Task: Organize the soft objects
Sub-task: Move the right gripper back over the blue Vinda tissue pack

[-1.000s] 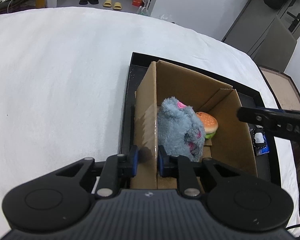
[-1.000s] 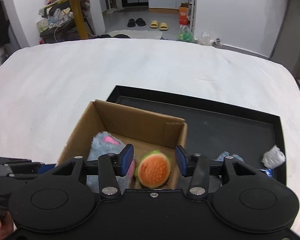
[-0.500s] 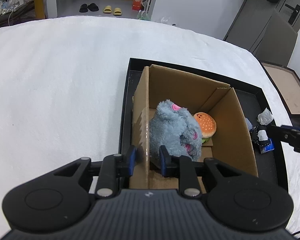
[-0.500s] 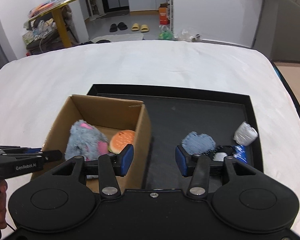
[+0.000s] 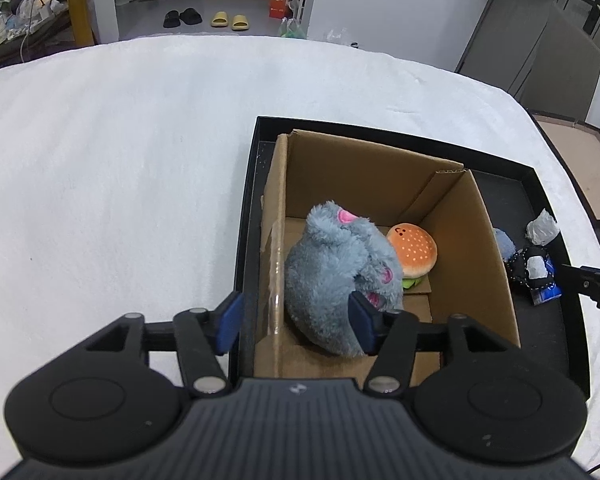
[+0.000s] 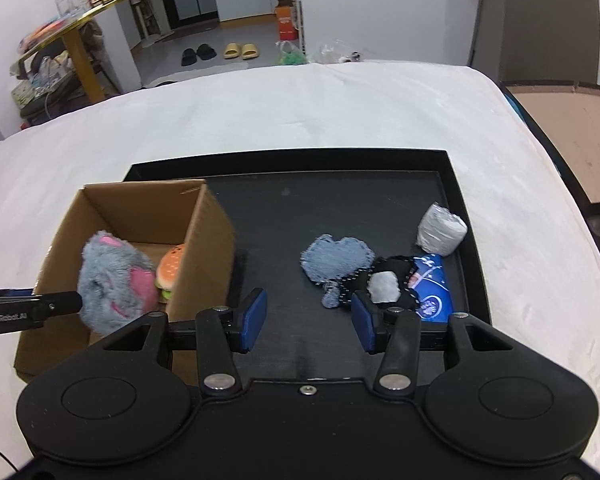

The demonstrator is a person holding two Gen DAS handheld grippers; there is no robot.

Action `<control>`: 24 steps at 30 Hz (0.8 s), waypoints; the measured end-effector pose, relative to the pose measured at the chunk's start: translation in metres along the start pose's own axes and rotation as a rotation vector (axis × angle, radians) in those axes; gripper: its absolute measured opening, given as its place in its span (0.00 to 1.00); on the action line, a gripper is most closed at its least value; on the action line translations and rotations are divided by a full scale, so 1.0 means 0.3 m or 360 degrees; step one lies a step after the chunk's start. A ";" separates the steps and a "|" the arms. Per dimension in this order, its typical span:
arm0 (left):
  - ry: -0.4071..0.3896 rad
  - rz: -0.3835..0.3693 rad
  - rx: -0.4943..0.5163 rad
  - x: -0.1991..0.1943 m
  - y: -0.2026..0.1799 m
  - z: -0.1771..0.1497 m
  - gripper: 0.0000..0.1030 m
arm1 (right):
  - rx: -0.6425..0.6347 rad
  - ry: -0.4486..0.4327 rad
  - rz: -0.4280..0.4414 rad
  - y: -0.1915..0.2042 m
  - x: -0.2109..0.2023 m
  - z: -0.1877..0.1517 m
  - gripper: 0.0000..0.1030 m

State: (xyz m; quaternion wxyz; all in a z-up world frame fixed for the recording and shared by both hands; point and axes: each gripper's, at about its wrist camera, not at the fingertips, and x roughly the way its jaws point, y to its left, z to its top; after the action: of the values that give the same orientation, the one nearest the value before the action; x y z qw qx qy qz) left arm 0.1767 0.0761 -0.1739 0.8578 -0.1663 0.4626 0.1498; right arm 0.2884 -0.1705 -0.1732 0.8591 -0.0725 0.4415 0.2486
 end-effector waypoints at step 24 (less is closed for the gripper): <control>0.0061 0.0102 0.0074 0.057 -0.079 0.006 0.67 | 0.0062 0.0099 -0.0150 -0.212 0.125 -0.063 0.54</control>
State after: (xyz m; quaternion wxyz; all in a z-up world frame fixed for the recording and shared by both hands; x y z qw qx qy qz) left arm 0.1969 0.0574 -0.1839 0.8472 -0.1344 0.4873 0.1634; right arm 0.3244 -0.2184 -0.2203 0.8569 -0.0843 0.4689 0.1968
